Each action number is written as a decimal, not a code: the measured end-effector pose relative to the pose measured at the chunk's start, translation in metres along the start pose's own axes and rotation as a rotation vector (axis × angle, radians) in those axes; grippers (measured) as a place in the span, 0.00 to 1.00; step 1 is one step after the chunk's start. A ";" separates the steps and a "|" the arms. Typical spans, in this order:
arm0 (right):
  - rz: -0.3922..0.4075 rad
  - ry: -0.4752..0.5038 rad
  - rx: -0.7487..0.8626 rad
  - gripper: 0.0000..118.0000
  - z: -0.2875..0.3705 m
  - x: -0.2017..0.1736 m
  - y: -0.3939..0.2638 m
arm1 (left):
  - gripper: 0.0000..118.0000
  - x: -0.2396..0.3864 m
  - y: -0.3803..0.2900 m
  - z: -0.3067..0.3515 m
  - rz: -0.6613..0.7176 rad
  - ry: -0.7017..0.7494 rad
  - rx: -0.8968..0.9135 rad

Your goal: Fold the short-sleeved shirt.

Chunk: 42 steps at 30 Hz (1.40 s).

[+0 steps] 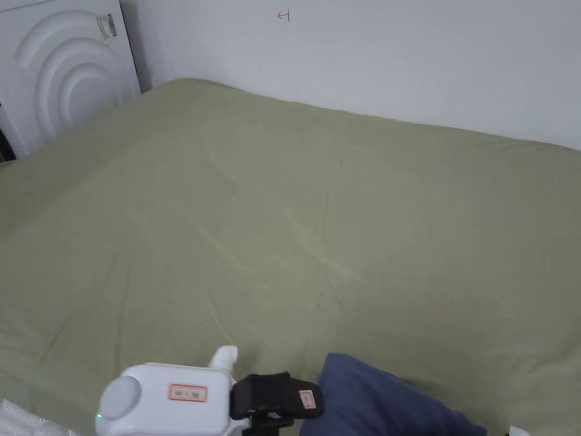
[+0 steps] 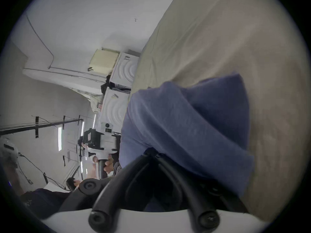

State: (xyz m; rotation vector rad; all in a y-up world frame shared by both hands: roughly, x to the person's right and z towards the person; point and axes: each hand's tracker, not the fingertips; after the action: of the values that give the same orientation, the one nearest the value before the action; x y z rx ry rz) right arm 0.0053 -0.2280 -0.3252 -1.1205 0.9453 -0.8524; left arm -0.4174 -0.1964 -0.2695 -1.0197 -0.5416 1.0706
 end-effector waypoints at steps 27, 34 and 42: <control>0.178 -0.153 0.105 0.00 0.006 -0.042 -0.020 | 0.21 0.010 0.042 0.044 -0.216 0.160 -0.090; 0.222 -0.121 0.099 0.00 -0.011 -0.077 -0.032 | 0.21 -0.044 0.125 0.226 -0.167 0.430 0.089; 0.268 -0.198 0.052 0.00 -0.011 -0.106 -0.040 | 0.21 -0.107 0.165 0.337 0.001 0.614 0.138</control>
State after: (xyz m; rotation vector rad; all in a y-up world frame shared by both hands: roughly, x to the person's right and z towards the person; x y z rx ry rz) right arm -0.0474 -0.1440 -0.2687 -0.9868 0.8795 -0.5348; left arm -0.8023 -0.1345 -0.2495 -1.1559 0.0309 0.7285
